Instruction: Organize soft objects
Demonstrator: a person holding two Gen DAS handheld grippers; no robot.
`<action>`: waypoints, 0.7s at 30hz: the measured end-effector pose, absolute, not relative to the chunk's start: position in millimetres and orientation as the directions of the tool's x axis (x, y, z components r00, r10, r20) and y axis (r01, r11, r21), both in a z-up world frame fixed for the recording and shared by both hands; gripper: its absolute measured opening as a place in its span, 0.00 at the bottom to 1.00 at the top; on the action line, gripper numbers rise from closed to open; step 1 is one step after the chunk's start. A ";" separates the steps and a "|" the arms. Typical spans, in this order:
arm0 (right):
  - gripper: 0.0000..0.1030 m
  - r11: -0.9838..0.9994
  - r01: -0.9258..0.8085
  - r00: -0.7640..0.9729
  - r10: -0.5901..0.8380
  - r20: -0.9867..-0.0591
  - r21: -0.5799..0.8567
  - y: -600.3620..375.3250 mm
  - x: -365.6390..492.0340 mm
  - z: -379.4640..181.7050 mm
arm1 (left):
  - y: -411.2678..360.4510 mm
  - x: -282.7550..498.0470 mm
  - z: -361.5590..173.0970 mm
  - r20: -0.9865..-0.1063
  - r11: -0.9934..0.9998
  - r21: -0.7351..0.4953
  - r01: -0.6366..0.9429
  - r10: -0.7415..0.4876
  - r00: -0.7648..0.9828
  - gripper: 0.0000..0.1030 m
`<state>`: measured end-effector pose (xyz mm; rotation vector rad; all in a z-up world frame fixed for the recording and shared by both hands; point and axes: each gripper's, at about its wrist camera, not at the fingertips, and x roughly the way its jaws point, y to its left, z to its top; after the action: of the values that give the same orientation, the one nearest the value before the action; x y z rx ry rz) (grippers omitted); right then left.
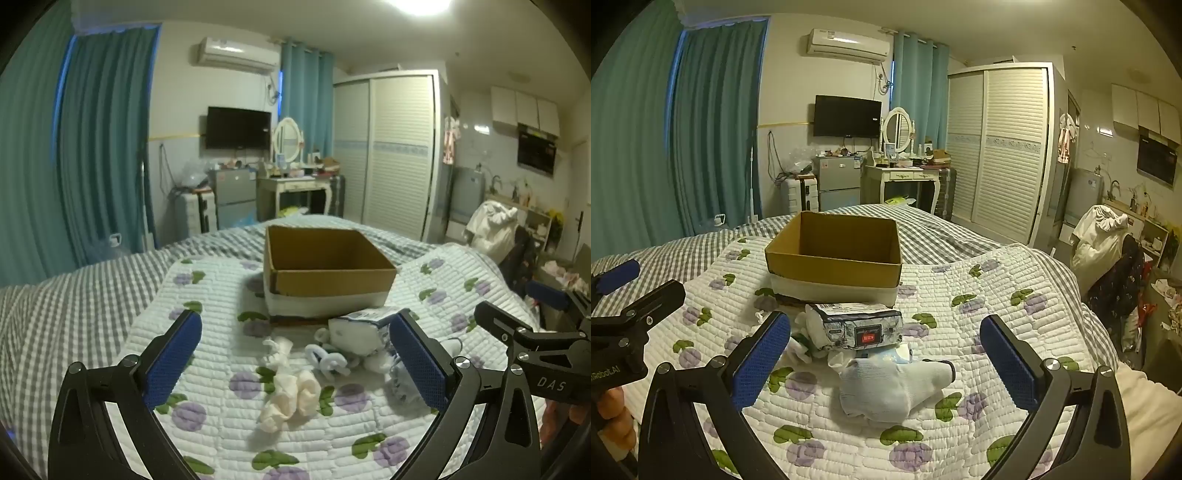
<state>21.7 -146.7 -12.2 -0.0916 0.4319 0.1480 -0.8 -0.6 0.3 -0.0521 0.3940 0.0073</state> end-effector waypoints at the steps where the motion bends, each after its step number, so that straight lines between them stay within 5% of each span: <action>1: 1.00 0.985 -0.162 0.897 0.123 -0.424 -0.058 -146.5 21.8 -12.3 | -0.6 -1.0 0.3 -0.383 0.999 -0.049 -0.017 -0.003 0.924 1.00; 21: 1.00 0.984 -0.168 0.892 0.126 -0.435 -0.061 -143.3 23.1 -11.9 | 5.2 2.3 0.7 -0.394 0.999 -0.046 -0.026 0.005 0.919 1.00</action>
<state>23.1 -143.3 -11.9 -0.0978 0.4440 0.1528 2.3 5.2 0.7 -0.0506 0.4051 0.0159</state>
